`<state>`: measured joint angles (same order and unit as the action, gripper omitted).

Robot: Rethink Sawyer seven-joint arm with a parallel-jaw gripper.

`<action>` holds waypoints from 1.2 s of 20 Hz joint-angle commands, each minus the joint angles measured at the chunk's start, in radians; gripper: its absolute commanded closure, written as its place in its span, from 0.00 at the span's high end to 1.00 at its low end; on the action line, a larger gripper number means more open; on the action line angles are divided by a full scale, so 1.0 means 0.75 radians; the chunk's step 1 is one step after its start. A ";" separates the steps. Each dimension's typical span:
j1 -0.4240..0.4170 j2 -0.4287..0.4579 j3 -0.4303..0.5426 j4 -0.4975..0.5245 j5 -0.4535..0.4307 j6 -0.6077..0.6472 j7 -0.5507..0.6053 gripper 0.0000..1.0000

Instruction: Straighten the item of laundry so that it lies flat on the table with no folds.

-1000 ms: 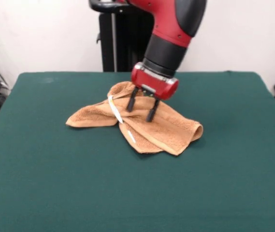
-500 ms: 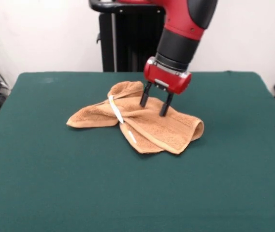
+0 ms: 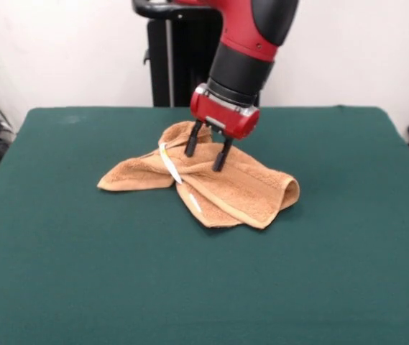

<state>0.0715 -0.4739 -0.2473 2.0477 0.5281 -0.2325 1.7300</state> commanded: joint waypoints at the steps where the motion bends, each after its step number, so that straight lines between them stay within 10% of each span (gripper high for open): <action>1: 0.018 0.039 0.096 0.072 0.000 -0.018 0.352 1.00; 24: 0.199 0.180 0.003 0.054 0.231 -0.388 0.505 1.00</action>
<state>0.2078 -0.4035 -0.2918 2.0789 0.6293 -0.4665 1.8029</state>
